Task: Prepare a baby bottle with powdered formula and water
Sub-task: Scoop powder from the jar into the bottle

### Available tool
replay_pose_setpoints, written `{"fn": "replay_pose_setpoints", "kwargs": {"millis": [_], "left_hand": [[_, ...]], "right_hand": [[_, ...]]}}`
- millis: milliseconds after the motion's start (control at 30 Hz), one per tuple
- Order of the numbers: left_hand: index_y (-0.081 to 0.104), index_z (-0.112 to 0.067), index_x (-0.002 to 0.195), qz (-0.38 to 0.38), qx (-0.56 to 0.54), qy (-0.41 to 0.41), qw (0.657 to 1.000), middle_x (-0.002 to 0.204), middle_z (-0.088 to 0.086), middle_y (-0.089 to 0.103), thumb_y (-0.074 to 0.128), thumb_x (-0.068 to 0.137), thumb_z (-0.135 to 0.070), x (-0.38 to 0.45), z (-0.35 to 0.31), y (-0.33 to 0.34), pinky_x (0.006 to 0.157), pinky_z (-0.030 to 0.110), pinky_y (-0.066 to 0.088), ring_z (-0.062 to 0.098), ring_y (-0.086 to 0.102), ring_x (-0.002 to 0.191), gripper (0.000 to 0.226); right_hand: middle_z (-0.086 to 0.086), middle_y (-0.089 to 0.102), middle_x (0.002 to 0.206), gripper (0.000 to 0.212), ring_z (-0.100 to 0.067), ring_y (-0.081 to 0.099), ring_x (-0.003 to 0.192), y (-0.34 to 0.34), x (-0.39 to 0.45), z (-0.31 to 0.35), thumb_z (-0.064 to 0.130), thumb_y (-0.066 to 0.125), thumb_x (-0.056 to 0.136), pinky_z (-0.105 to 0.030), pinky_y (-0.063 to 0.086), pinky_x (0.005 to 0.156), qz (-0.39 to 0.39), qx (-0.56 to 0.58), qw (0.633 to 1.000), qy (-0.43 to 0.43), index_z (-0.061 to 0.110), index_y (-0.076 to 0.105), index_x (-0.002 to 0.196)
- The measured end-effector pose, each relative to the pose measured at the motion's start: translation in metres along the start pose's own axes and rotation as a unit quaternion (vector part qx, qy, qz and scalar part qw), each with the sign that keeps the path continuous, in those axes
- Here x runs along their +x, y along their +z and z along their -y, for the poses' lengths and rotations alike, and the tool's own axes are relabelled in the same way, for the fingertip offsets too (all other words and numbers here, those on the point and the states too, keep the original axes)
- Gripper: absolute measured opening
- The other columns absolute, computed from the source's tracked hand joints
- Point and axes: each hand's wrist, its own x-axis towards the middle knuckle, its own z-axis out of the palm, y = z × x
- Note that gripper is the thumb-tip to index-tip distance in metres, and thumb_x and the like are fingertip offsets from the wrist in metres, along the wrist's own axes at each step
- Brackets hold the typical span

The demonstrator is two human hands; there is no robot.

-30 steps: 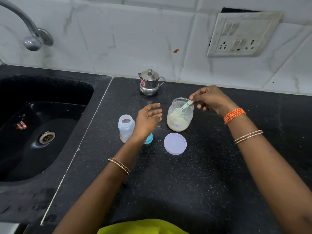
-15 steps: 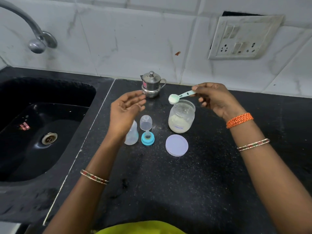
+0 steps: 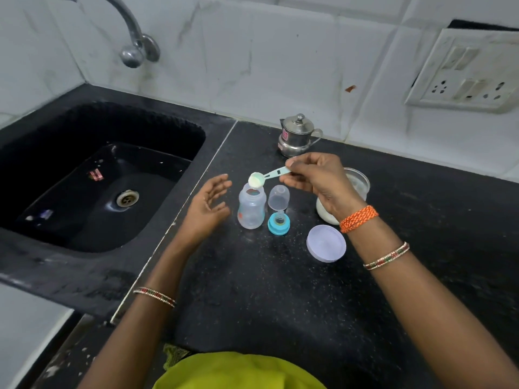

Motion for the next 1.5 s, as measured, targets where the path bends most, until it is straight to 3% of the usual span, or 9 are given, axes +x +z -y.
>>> {"fn": "replay_pose_setpoints", "kwargs": {"millis": [167,267,333,400,600,700,1100,1267,1500], "left_hand": [[0.029,-0.029,0.14,0.071,0.093,-0.029,0.993,0.141,-0.011,0.039,0.077,0.074,-0.018,0.005,0.018,0.015,0.108,0.028,0.028,0.005,0.037,0.129,0.083],[0.036,-0.034,0.13,0.076,0.072,-0.03,0.994,0.124,-0.024,0.048,0.078,0.073,-0.021,0.01,0.02,0.029,0.088,0.011,0.042,-0.002,0.05,0.111,0.072],[0.041,-0.035,0.122,0.043,0.063,-0.01,0.997,0.114,-0.024,0.052,0.077,0.074,-0.018,0.014,0.019,0.035,0.083,0.01,0.043,0.0,0.053,0.105,0.063],[0.046,-0.032,0.119,0.018,0.067,0.011,0.998,0.115,-0.015,0.056,0.078,0.072,-0.02,0.017,0.018,0.037,0.088,0.017,0.044,0.005,0.055,0.106,0.058],[0.055,-0.021,0.115,0.015,0.033,0.039,0.999,0.107,-0.008,0.066,0.081,0.068,-0.013,0.02,0.014,0.036,0.087,0.023,0.051,0.005,0.064,0.1,0.054],[0.057,-0.021,0.116,0.012,0.028,0.042,0.999,0.106,-0.005,0.068,0.081,0.068,-0.014,0.022,0.014,0.036,0.088,0.026,0.053,0.007,0.065,0.101,0.054],[0.059,-0.026,0.111,0.004,0.016,0.016,1.0,0.11,-0.002,0.069,0.085,0.059,-0.023,0.027,0.031,0.037,0.095,0.042,0.051,0.013,0.065,0.104,0.058],[0.057,-0.022,0.115,0.016,-0.006,0.019,1.0,0.113,0.001,0.068,0.081,0.068,-0.012,0.024,0.036,0.037,0.096,0.041,0.051,0.014,0.064,0.106,0.054],[0.055,-0.035,0.107,0.012,-0.008,0.028,0.999,0.109,-0.007,0.067,0.079,0.069,-0.011,0.022,0.035,0.038,0.096,0.037,0.051,0.011,0.064,0.105,0.051]], "right_hand": [[-0.015,0.071,0.075,0.004,-0.022,0.072,0.065,0.007,0.0,-0.008,0.003,0.066,0.086,-0.028,0.06,0.065,-0.024,-0.093,0.993,-0.067,0.005,0.067,0.083],[-0.012,0.071,0.076,0.002,-0.02,0.072,0.065,0.012,-0.003,-0.011,0.004,0.067,0.086,-0.033,0.061,0.069,-0.046,-0.154,0.98,-0.114,0.004,0.068,0.086],[-0.007,0.071,0.074,0.003,-0.015,0.071,0.064,0.015,-0.007,-0.012,0.006,0.066,0.086,-0.032,0.061,0.068,-0.053,-0.207,0.961,-0.173,0.005,0.069,0.087],[-0.003,0.071,0.076,0.005,-0.013,0.069,0.067,0.016,-0.012,-0.013,0.008,0.065,0.087,-0.033,0.059,0.069,-0.041,-0.279,0.924,-0.258,0.008,0.07,0.089],[-0.016,0.073,0.09,0.025,-0.031,0.07,0.08,0.017,-0.026,-0.022,0.0,0.061,0.076,-0.04,0.06,0.068,0.02,-0.481,0.721,-0.498,-0.002,0.07,0.099],[-0.019,0.073,0.091,0.034,-0.032,0.07,0.081,0.015,-0.027,-0.03,-0.01,0.073,0.067,-0.039,0.06,0.065,0.024,-0.507,0.677,-0.533,-0.004,0.069,0.101],[-0.018,0.073,0.094,0.036,-0.03,0.071,0.085,0.013,-0.026,-0.045,-0.01,0.075,0.066,-0.039,0.061,0.067,0.032,-0.519,0.681,-0.515,-0.002,0.07,0.101],[-0.017,0.073,0.094,0.037,-0.03,0.071,0.084,0.015,-0.026,-0.047,-0.012,0.074,0.066,-0.039,0.061,0.067,0.027,-0.513,0.689,-0.511,-0.002,0.07,0.102],[-0.017,0.073,0.091,0.037,-0.031,0.071,0.081,0.017,-0.027,-0.046,-0.013,0.075,0.064,-0.042,0.06,0.062,0.016,-0.514,0.695,-0.502,-0.002,0.07,0.099]]}}
